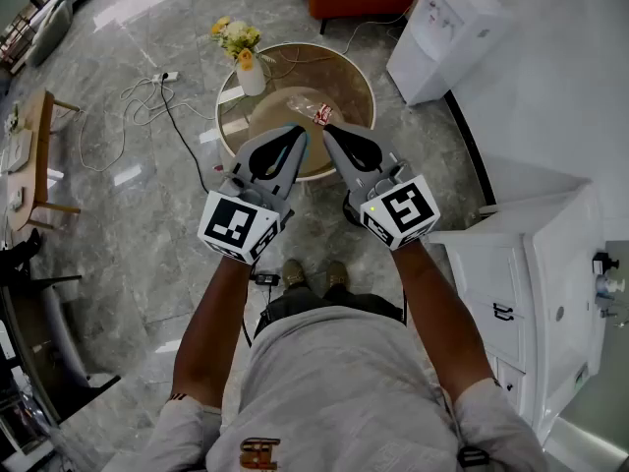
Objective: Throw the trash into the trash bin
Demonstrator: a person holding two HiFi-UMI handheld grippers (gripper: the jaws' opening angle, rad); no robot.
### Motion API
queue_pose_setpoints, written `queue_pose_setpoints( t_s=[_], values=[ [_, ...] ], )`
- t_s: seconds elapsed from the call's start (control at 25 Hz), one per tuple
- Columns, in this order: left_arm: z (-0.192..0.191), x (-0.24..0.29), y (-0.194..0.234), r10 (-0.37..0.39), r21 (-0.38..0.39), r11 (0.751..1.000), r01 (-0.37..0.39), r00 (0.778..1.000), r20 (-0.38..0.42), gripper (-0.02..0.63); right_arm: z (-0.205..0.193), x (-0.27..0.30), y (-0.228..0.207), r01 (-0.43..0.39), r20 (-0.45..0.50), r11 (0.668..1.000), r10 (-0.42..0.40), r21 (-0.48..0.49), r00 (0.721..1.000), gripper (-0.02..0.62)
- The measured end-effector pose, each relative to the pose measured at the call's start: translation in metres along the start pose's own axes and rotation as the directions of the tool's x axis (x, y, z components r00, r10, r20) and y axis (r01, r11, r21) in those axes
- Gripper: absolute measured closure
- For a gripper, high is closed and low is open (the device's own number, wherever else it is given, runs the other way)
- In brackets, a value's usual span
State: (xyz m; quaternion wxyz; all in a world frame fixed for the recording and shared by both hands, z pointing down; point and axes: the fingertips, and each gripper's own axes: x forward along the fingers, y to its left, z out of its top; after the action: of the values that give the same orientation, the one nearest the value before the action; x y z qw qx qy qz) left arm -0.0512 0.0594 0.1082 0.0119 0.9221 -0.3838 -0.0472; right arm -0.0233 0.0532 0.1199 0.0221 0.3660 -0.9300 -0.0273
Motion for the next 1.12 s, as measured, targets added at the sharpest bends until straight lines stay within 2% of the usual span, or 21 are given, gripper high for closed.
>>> queue_pose_setpoints(
  t_s=[0.64,0.88,1.12],
  values=[
    [-0.012,-0.017,0.035,-0.010,-0.005,1.000,0.010,1.000,-0.001,0.606,-0.013,0.033,0.010,0.027,-0.010,0.999,-0.027,-0.018,1.000,0.594],
    [-0.023,-0.018,0.054,-0.015,-0.005,1.000,0.015,1.000,-0.002,0.606,-0.026,0.044,-0.001,0.064,-0.044,0.997,-0.065,-0.034,0.997,0.594],
    [-0.040,-0.004,0.073,-0.012,-0.001,1.000,0.012,1.000,-0.017,0.606,-0.047,0.057,-0.015,0.061,-0.079,0.997,-0.064,-0.046,0.995,0.594]
  ],
)
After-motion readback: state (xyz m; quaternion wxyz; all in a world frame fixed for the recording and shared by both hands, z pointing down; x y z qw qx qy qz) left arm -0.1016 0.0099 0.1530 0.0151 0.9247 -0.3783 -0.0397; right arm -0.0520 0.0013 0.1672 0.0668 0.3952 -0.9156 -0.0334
